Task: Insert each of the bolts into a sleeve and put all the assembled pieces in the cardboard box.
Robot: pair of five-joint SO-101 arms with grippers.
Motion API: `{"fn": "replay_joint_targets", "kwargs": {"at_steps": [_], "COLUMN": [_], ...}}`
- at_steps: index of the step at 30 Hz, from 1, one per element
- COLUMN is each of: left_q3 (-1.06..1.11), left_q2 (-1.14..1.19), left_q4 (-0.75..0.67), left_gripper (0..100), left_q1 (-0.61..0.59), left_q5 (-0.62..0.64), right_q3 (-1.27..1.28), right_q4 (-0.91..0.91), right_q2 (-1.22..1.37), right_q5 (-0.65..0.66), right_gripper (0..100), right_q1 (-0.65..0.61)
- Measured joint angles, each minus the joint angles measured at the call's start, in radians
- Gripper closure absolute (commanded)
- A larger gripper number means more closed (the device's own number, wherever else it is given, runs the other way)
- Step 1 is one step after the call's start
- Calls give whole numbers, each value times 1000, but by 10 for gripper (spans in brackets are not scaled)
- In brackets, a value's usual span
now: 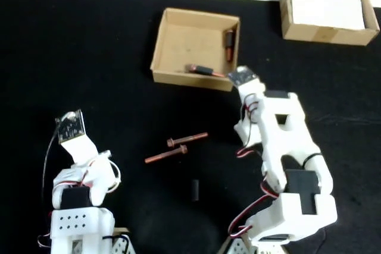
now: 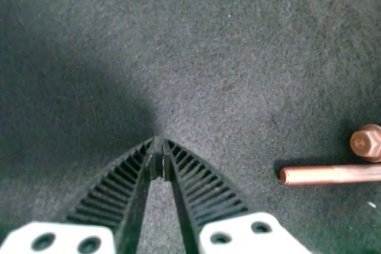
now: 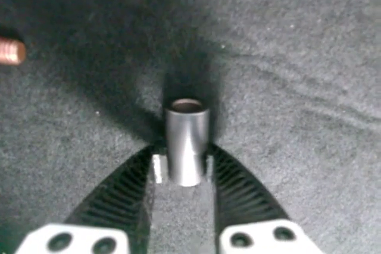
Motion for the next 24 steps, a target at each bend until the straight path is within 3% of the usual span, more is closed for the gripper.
{"fn": "replay_joint_targets", "kwargs": {"at_steps": [6, 14, 19, 24], "left_q3": [0, -43, -201, -436], "left_q2": [0, 0, 0, 124], "left_q4": [0, 28, 114, 127], "left_gripper": [972, 972, 973, 973], "left_q1": [0, 0, 46, 175], "left_q5": [0, 72, 78, 71], "right_q3": [-18, -265, -308, -253], "right_q4": [23, 325, 548, 608], "right_q2": [-21, -313, -479, -609], "right_q5": [0, -150, -230, -288], "right_gripper": [991, 991, 991, 991], "right_q1": [0, -5, -21, -21]}}
